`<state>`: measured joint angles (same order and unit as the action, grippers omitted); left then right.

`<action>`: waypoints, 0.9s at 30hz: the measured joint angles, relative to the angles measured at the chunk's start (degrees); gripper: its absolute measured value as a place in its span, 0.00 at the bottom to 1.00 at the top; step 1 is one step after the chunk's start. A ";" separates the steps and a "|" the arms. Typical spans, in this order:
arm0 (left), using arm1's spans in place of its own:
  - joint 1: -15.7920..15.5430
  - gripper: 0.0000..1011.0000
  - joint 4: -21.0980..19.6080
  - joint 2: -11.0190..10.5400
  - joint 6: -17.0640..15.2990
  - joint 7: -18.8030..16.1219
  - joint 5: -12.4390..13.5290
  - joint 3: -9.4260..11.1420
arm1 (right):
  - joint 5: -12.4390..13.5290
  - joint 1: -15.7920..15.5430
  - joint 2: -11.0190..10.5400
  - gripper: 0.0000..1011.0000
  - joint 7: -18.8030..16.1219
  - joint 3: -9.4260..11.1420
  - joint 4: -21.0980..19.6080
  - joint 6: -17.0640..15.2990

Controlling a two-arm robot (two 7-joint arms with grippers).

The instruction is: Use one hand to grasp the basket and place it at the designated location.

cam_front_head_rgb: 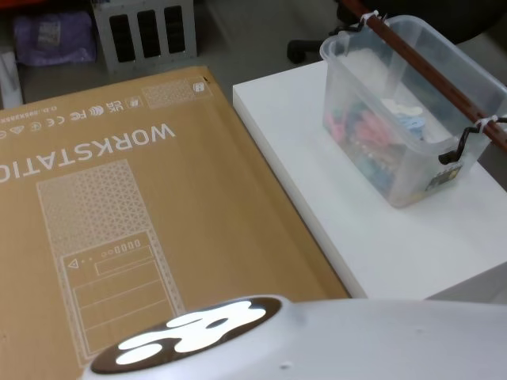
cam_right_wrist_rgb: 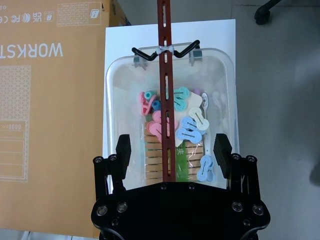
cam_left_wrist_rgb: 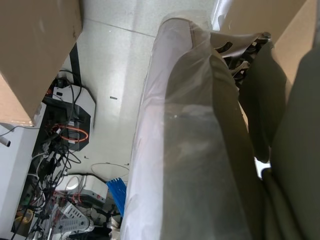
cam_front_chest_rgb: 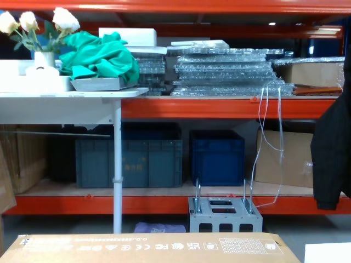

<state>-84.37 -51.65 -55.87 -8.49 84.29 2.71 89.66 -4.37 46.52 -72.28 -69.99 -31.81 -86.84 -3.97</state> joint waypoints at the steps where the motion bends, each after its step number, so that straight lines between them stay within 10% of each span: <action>1: 0.00 0.00 0.00 0.00 0.00 0.00 0.00 0.00 | 0.00 0.00 0.00 0.99 0.00 0.00 0.00 0.00; 27: 0.00 0.00 0.00 0.00 0.00 0.00 0.00 0.00 | 0.00 0.00 0.00 0.99 0.00 0.00 0.00 0.00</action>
<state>-84.37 -51.65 -55.87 -8.50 84.29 2.71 89.66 -4.37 46.52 -72.28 -69.99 -31.81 -86.84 -3.97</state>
